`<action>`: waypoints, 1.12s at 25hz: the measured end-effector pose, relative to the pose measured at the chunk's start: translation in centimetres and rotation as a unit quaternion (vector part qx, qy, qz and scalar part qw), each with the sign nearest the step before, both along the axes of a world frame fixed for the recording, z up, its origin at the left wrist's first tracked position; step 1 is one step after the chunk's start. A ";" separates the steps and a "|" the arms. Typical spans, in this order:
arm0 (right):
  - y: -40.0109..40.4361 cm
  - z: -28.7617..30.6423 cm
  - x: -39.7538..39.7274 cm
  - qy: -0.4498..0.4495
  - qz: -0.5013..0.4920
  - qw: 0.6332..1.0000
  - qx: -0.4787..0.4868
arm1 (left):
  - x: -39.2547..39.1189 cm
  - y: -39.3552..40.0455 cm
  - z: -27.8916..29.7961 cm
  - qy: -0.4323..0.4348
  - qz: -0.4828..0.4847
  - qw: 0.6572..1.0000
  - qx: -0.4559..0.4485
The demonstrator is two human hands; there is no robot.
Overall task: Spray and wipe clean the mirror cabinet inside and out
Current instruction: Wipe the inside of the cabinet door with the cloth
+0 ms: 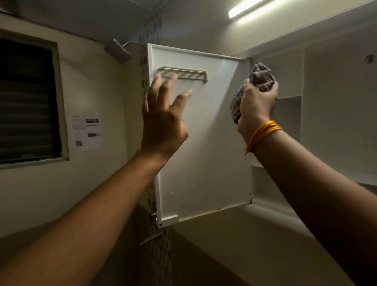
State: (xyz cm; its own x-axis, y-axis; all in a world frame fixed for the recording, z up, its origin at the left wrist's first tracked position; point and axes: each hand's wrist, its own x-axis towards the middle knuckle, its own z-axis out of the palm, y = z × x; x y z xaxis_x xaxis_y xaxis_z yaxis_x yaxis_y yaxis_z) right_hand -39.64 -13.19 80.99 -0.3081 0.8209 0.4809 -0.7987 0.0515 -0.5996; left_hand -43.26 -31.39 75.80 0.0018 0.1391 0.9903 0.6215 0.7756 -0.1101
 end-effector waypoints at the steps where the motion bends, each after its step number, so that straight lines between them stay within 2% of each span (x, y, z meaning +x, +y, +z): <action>1: -0.3 1.1 -0.1 -0.004 -0.047 0.998 0.048 | -0.3 -0.2 0.1 -0.034 0.001 0.999 0.038; 3: -1.1 3.4 -0.6 -0.021 -0.138 0.979 0.149 | -0.6 -0.7 0.5 -0.132 -0.048 0.982 0.128; 5: -1.9 5.6 -1.9 -0.030 -0.212 0.948 0.235 | -0.6 -0.9 1.2 -0.253 -0.142 0.933 0.210; 7: -3.2 7.0 -3.4 -0.048 -0.224 0.924 0.305 | -0.8 -1.0 1.9 -0.341 -0.186 0.884 0.259; 8: -3.9 7.3 -4.2 -0.063 -0.214 0.913 0.342 | -1.1 -1.1 2.1 -0.351 -0.175 0.881 0.265; 11: -6.1 7.2 -5.7 -0.107 -0.213 0.873 0.425 | -1.9 -1.6 1.9 -0.319 -0.117 0.908 0.245; 14: -6.8 6.4 -6.6 -0.116 -0.203 0.841 0.488 | -2.9 -2.1 1.7 -0.305 -0.090 0.921 0.227; 16: -6.7 6.0 -7.2 -0.119 -0.209 0.807 0.540 | -3.1 -2.2 1.5 -0.300 -0.084 0.926 0.213; 21: -5.4 6.2 -7.2 -0.071 -0.286 0.672 0.679 | -3.4 -1.9 1.1 -0.278 -0.062 0.933 0.222; 25: -3.1 7.0 -6.6 0.003 -0.278 0.564 0.778 | -3.5 -1.6 0.8 -0.255 -0.048 0.940 0.220; 26: -2.5 7.2 -6.6 0.019 -0.273 0.548 0.790 | -3.5 -1.7 0.8 -0.249 -0.048 0.943 0.216; 28: -0.8 7.3 -7.2 0.048 -0.266 0.550 0.790 | -3.8 -2.0 0.7 -0.237 -0.056 0.948 0.203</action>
State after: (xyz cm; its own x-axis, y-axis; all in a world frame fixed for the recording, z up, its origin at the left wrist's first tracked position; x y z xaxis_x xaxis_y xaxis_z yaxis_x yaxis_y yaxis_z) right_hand -46.79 -13.97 88.30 -0.1365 -0.6841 0.7165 -0.4419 0.6894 0.5740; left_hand -47.06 -33.40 76.47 -0.4650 -0.2275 0.8556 0.6081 0.6203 0.4954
